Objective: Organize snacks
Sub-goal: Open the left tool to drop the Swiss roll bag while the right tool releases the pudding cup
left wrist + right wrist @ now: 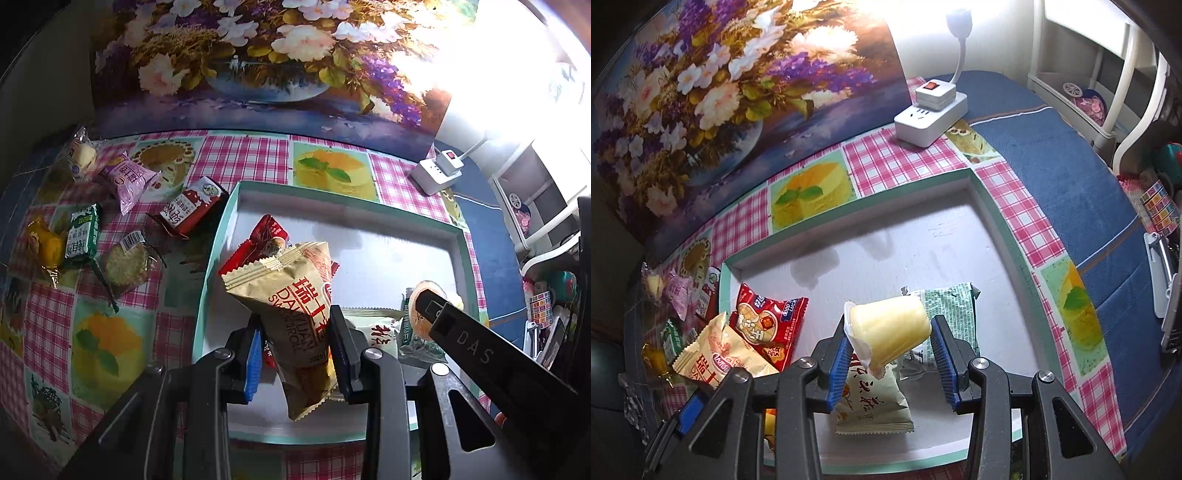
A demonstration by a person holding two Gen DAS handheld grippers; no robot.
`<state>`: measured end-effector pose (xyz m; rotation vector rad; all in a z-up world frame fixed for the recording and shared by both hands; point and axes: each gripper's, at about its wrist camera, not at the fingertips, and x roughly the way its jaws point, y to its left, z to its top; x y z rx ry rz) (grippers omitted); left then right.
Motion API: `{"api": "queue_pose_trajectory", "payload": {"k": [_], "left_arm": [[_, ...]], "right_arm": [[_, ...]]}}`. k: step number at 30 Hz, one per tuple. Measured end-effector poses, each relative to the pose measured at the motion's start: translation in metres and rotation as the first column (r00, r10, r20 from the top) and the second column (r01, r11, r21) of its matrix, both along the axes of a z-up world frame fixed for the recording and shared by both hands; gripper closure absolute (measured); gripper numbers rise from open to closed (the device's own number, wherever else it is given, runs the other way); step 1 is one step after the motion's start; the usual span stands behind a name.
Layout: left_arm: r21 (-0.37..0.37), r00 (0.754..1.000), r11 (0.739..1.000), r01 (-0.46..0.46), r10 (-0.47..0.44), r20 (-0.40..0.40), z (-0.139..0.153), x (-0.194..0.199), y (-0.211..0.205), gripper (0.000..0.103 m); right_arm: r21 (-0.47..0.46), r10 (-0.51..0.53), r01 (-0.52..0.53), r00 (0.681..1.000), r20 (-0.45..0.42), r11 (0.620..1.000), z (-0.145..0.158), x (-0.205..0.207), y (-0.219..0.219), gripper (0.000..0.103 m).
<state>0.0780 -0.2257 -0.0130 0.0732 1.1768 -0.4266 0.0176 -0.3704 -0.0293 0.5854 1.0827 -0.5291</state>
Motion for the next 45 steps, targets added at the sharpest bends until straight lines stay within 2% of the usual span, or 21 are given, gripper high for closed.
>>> {"api": "queue_pose_trajectory", "payload": {"k": [21,25,28,36,45], "left_arm": [[0.029,1.000,1.000,0.006,-0.005,-0.024,-0.016,0.002,-0.002,0.068],[0.030,1.000,1.000,0.007,-0.006,-0.027,-0.015,0.002,-0.002,0.065],[0.026,1.000,1.000,0.004,-0.003,-0.025,-0.014,0.003,-0.001,0.060],[0.014,1.000,1.000,0.003,-0.003,-0.011,-0.005,0.003,0.001,0.060],[-0.017,1.000,1.000,0.001,0.000,0.017,0.012,0.002,0.006,0.060]], "right_arm": [[0.016,0.013,-0.012,0.998,-0.055,1.000,-0.016,0.008,0.002,0.058],[0.016,0.010,-0.009,0.998,-0.059,1.000,-0.017,0.008,0.003,0.058],[0.018,0.005,-0.004,0.998,-0.063,1.000,-0.017,0.008,0.002,0.058],[0.014,0.005,-0.004,0.998,-0.065,1.000,-0.013,0.008,0.003,0.058],[0.000,0.005,-0.005,1.000,-0.027,1.000,0.007,0.004,0.003,0.058]]}}
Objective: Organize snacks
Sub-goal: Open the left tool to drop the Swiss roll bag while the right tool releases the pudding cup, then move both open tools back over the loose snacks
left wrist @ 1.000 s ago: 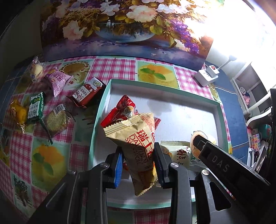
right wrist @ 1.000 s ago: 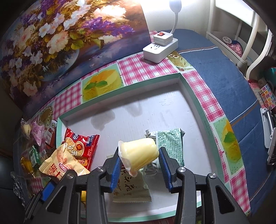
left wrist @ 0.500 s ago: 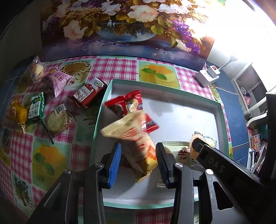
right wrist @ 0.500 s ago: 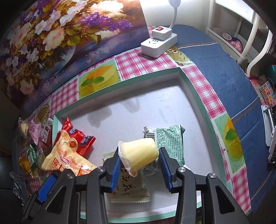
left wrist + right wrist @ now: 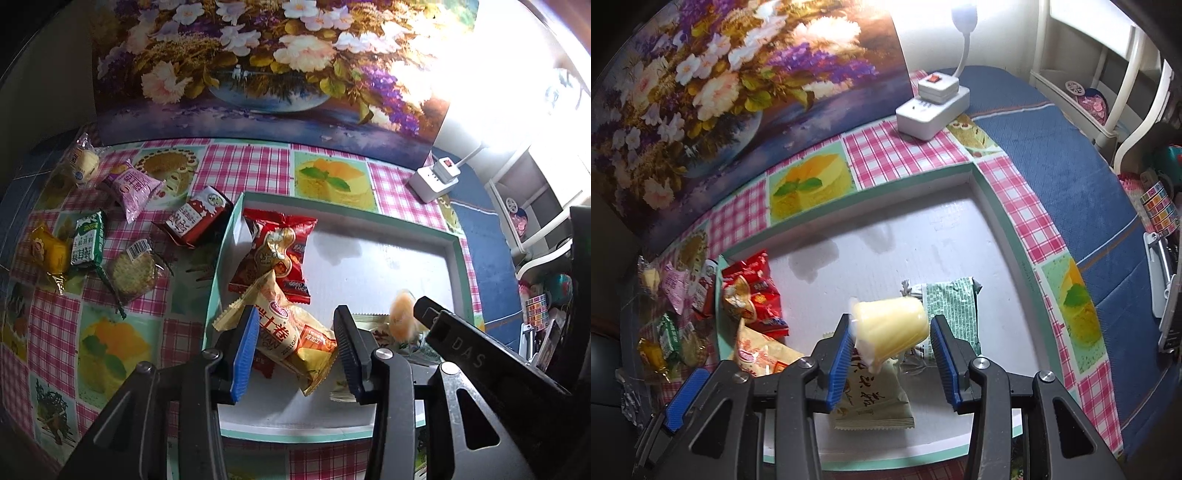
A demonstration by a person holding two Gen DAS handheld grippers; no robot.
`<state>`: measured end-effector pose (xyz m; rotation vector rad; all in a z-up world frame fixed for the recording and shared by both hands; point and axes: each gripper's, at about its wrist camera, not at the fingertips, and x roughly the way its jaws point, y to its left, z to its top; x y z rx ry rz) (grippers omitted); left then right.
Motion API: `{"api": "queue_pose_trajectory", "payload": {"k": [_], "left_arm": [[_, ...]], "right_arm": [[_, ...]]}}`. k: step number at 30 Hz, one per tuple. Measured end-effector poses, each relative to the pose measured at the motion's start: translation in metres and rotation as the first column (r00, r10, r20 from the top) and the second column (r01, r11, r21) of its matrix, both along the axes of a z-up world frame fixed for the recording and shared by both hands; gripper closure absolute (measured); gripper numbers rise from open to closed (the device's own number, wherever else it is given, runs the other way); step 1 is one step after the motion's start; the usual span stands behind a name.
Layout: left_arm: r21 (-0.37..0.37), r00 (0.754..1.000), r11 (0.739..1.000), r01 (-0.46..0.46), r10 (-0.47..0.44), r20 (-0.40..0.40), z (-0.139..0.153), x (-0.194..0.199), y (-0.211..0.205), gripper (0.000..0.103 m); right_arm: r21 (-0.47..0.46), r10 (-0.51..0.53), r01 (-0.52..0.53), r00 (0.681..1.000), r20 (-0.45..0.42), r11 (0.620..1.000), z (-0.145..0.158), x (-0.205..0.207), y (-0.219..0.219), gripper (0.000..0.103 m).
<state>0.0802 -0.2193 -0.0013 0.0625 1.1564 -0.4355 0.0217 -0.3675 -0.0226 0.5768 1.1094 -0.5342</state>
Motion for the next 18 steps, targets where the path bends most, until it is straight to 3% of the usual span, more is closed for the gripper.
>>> {"api": "queue_pose_trajectory", "payload": {"k": [6,14,15,16,18], "left_arm": [[-0.032,0.999,0.999,-0.029,0.030,0.017,0.011,0.002,0.011,0.060],[-0.014,0.991,0.991,-0.135,0.135,0.003,0.002,0.017,0.041,0.059],[-0.013,0.989,0.989,-0.146,0.146,-0.001,0.000,0.019,0.044,0.057],[-0.011,0.986,0.986,-0.169,0.169,-0.009,-0.002,0.023,0.050,0.041],[-0.004,0.976,0.976,-0.216,0.216,-0.014,-0.005,0.029,0.061,0.020]], "right_arm": [[-0.030,0.006,-0.005,0.999,0.041,1.000,0.019,-0.002,0.003,0.057],[-0.022,0.017,-0.017,1.000,0.023,1.000,0.013,0.000,0.004,0.057],[-0.020,0.020,-0.020,1.000,0.016,1.000,0.011,0.002,0.005,0.057],[-0.019,0.023,-0.023,1.000,0.011,1.000,0.010,0.002,0.006,0.057],[-0.018,0.030,-0.030,1.000,-0.002,0.999,0.007,0.004,0.008,0.052]]}}
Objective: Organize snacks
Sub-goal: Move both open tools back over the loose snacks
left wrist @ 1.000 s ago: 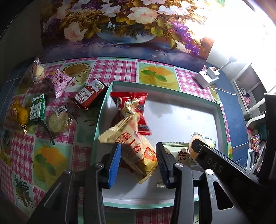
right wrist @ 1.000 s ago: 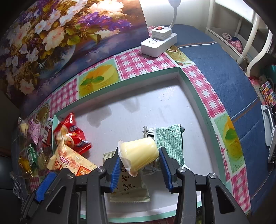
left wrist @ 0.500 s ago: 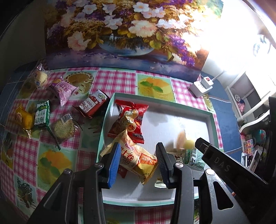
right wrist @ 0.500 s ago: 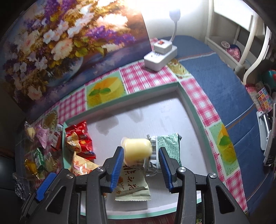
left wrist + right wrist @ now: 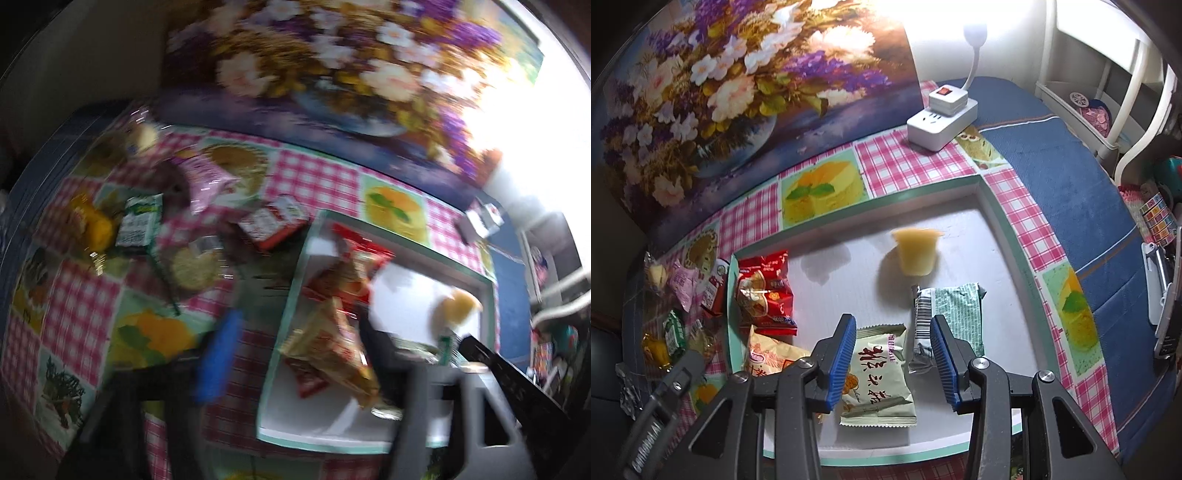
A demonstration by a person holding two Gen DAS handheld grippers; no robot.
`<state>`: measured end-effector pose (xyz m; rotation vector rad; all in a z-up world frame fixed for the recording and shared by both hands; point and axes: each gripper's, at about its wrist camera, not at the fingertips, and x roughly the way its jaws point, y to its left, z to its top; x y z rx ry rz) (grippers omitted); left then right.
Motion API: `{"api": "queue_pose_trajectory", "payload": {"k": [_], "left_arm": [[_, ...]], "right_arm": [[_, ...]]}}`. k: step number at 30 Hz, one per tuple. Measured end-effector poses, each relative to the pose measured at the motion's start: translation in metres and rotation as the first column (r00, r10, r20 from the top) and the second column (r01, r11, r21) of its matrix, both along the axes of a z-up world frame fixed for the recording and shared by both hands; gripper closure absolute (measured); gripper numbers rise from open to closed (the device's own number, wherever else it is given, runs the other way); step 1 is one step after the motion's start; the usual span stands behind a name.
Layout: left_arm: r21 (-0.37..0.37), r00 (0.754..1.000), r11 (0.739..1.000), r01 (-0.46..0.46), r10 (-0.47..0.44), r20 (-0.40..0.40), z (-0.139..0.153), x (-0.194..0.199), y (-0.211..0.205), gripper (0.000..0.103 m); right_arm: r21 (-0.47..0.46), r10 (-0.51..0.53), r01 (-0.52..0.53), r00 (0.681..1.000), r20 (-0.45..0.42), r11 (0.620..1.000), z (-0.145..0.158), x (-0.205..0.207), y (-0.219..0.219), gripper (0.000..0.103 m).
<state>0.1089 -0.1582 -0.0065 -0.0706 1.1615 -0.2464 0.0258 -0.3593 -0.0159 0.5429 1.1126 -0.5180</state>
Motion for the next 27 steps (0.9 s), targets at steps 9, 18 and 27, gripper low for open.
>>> {"api": "queue_pose_trajectory", "payload": {"k": [9,18,27], "left_arm": [[0.069,0.986,0.984,-0.167,0.168,-0.013,-0.016,0.021,0.052,0.019],[0.109,0.953,0.947,-0.302,0.304,-0.001,-0.022,0.027,0.105,0.018],[0.135,0.919,0.910,-0.392,0.392,0.025,-0.021,0.030,0.144,0.018]], "right_arm": [[0.015,0.068,-0.068,0.998,0.000,0.998,-0.005,0.015,0.028,0.013],[0.006,0.115,-0.116,0.993,0.032,0.993,-0.003,0.024,0.053,0.000],[-0.005,0.165,-0.165,0.985,0.046,0.986,-0.002,0.034,0.080,0.000]]}}
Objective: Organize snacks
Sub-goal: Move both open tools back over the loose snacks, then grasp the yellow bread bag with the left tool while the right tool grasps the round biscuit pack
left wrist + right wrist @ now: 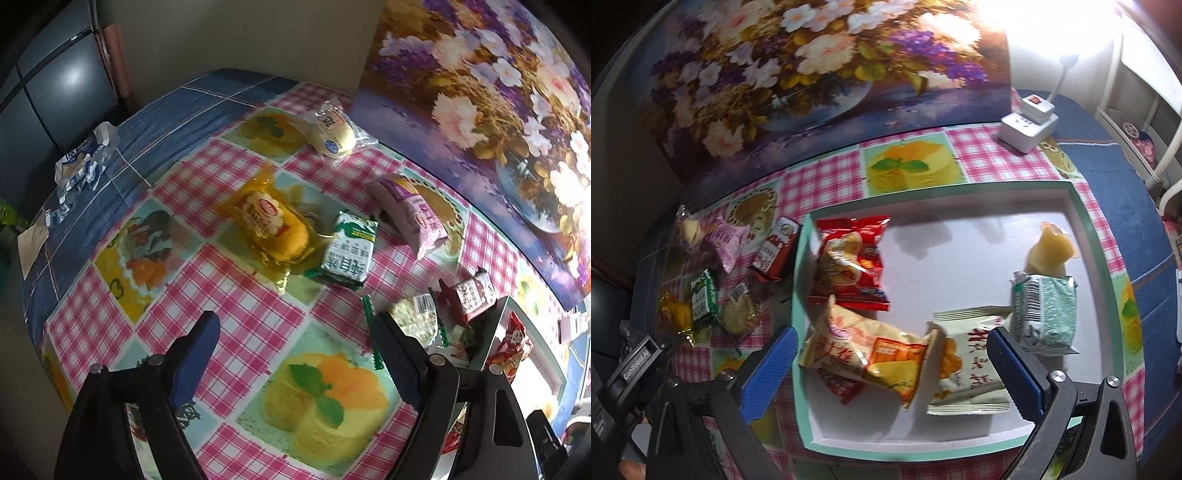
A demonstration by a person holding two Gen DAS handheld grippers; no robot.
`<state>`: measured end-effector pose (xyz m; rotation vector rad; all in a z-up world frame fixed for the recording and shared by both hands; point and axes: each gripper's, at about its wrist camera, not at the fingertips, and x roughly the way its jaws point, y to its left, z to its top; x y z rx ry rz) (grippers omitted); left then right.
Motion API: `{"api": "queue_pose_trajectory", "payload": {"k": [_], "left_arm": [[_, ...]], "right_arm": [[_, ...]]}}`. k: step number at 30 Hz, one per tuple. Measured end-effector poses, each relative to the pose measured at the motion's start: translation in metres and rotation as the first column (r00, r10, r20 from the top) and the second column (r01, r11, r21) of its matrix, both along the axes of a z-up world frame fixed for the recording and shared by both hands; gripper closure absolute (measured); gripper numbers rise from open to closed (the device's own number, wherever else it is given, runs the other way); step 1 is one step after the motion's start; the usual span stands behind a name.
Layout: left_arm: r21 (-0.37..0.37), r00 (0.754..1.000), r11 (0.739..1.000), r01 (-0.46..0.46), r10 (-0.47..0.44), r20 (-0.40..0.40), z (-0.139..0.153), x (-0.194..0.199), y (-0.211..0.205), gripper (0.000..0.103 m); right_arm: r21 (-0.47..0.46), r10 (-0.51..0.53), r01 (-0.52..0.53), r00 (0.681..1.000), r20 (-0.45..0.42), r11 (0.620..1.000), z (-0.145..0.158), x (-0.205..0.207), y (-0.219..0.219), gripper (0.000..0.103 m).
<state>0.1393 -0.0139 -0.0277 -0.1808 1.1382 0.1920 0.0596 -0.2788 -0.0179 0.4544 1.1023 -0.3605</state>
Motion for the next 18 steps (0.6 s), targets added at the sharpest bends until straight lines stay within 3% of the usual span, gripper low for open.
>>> {"api": "queue_pose_trajectory", "payload": {"k": [9,18], "left_arm": [[-0.023,0.999,0.999,-0.043,0.043,0.017,0.005,0.002,0.023,0.018],[-0.034,0.996,0.995,-0.094,0.094,0.000,-0.002,0.003,0.049,0.018]], "right_arm": [[-0.019,0.146,-0.145,0.989,0.036,0.989,0.006,0.018,0.049,0.000],[0.001,0.226,-0.226,0.973,0.047,0.974,0.001,0.031,0.080,0.000]]}}
